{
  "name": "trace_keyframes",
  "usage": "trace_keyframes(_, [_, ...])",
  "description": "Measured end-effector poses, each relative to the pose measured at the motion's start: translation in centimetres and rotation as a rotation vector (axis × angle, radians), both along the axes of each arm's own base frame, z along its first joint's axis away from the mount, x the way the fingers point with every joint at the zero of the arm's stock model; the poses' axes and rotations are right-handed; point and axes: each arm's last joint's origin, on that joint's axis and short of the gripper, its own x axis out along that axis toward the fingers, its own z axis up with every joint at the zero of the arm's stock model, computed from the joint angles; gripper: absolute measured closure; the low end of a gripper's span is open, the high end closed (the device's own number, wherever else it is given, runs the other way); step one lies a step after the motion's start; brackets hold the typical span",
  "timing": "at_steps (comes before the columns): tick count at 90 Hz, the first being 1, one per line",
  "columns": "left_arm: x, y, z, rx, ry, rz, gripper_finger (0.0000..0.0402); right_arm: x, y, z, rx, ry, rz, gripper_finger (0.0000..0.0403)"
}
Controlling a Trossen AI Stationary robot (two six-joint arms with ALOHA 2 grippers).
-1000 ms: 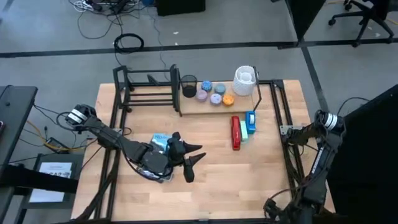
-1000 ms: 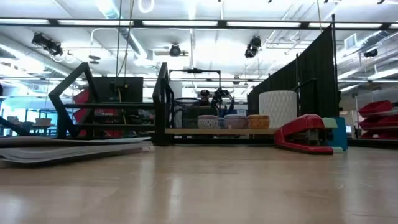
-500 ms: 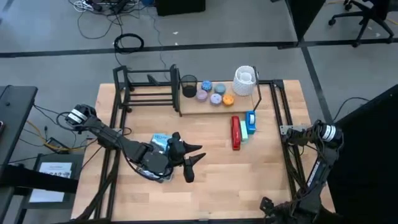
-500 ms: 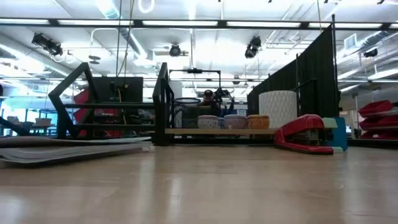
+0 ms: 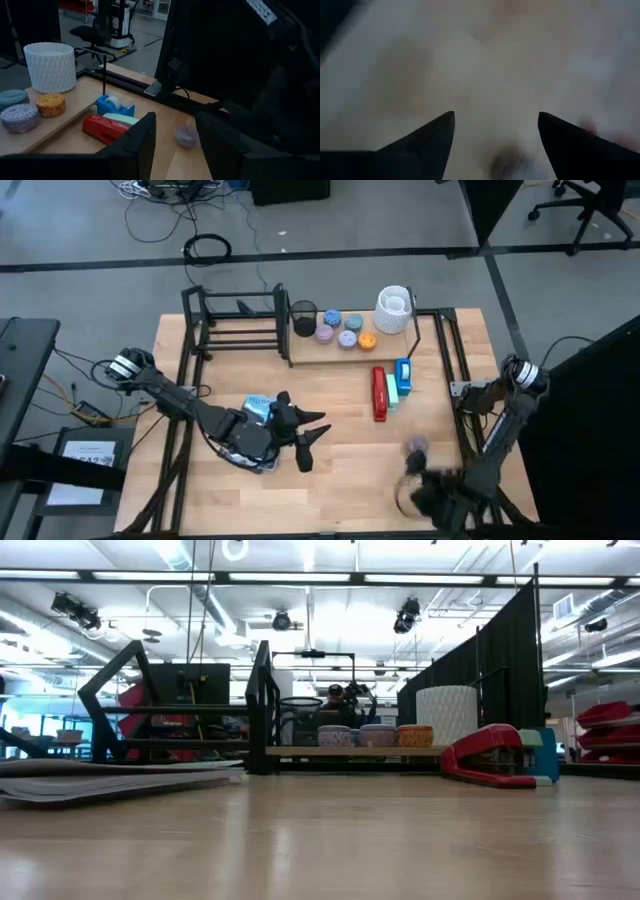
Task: Stock shelves
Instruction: Put the dark red scented candle on the shelf
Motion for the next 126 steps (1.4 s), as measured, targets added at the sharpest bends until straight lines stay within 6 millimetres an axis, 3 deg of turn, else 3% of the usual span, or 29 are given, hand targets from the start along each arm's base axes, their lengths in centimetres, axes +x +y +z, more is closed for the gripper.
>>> trace_keyframes(12, [0.0,0.0,0.0,0.001,0.001,0.0,0.0275,-0.2,-3.6,0.9,0.069,-0.022,-0.284,0.0134])
trace_keyframes(21, [0.0,0.0,0.0,0.001,0.002,0.0,0.0275,-0.6,-5.9,0.3,0.148,0.001,-0.4,0.0112])
trace_keyframes(43, [0.0,0.0,0.0,0.003,0.003,-0.002,0.0275,-0.8,-9.9,-3.6,0.279,0.054,-0.559,0.0043])
trace_keyframes(59, [0.0,0.0,0.0,0.004,0.005,-0.002,0.0275,-0.7,-11.6,-6.1,0.268,0.061,-0.65,0.0022])
trace_keyframes(73, [0.0,0.0,-0.1,0.003,0.006,-0.002,0.0275,-0.7,-12.2,-6.8,0.257,0.075,-0.664,0.0047])
trace_keyframes(93, [0.0,0.0,-0.1,0.003,0.006,-0.002,0.0275,-0.2,-12.1,-6.7,0.294,0.06,-0.624,0.0149])
trace_keyframes(106, [0.0,0.0,-0.1,0.003,0.007,-0.002,0.0275,1.1,-11.7,-5.0,0.345,0.038,-0.584,0.015])
trace_keyframes(117, [0.0,0.0,-0.1,0.003,0.007,-0.002,0.0275,3.7,-11.8,-1.2,0.416,-0.034,-0.49,0.015])
trace_keyframes(126, [0.0,0.0,-0.1,0.003,0.007,-0.002,0.0275,6.3,-13.6,2.5,0.424,-0.117,-0.441,0.015])
